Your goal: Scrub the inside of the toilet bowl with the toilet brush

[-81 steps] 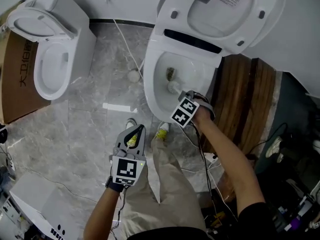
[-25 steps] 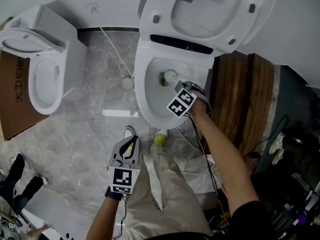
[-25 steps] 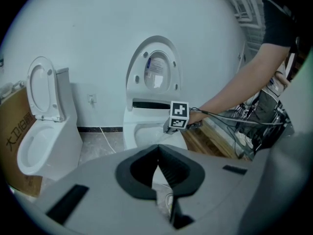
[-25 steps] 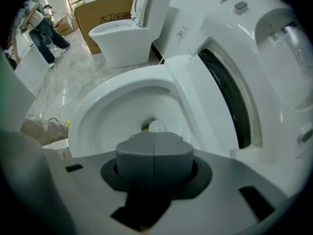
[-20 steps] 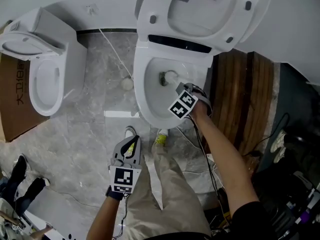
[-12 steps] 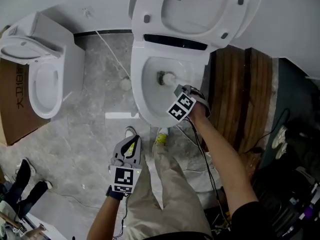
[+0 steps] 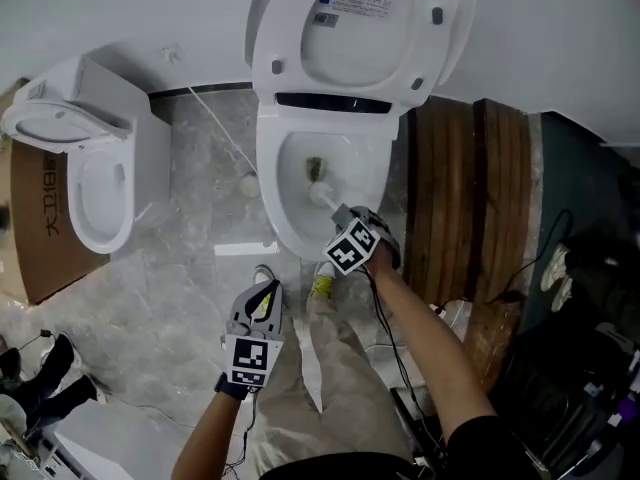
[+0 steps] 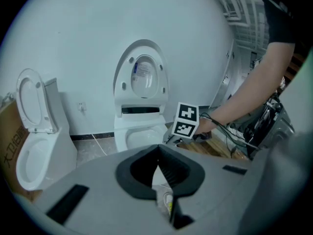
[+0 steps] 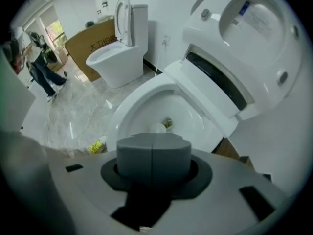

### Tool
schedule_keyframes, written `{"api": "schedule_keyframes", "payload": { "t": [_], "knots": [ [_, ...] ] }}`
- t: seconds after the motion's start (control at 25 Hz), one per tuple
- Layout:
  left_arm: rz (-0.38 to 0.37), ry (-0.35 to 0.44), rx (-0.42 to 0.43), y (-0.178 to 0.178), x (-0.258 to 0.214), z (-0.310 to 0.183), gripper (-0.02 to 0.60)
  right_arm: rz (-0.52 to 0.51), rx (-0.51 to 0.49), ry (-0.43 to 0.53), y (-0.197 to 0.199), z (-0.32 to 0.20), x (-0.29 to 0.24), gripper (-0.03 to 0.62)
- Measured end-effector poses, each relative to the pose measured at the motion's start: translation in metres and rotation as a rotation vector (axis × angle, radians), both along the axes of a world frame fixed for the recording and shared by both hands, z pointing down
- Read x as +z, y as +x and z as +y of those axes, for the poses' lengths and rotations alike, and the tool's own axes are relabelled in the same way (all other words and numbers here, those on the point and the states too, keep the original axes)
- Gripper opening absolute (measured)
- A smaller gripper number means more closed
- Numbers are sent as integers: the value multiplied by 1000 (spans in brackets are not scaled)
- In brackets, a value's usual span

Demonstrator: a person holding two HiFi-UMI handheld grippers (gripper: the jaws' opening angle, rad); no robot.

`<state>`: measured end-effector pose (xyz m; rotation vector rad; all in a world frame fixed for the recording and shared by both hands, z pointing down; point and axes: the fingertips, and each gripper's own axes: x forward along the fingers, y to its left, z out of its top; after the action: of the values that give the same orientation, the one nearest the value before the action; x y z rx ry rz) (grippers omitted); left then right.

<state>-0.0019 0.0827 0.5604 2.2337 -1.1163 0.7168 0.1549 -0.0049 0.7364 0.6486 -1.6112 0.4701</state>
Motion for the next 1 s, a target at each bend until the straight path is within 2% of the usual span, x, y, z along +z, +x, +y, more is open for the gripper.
{"api": "schedule_keyframes", "payload": {
  "t": [0.24, 0.4, 0.52, 0.64, 0.8, 1.0],
  "knots": [
    [30, 51, 5, 8, -76, -22, 11, -104, 143, 2, 6, 43, -89, 149],
    [36, 132, 36, 11, -139, -42, 11, -198, 243, 13, 8, 59, -159, 149],
    [46, 163, 48, 17, -180, -42, 11, -258, 318, 26, 20, 76, -214, 149],
    [61, 216, 54, 15, -224, -49, 11, -313, 395, 71, 27, 80, -264, 149],
    [71, 289, 50, 8, -273, -54, 11, -357, 428, 134, 26, 87, -325, 149],
    [72, 353, 53, 2, -310, -55, 11, -403, 428, 191, 29, 94, -386, 149]
  ]
}}
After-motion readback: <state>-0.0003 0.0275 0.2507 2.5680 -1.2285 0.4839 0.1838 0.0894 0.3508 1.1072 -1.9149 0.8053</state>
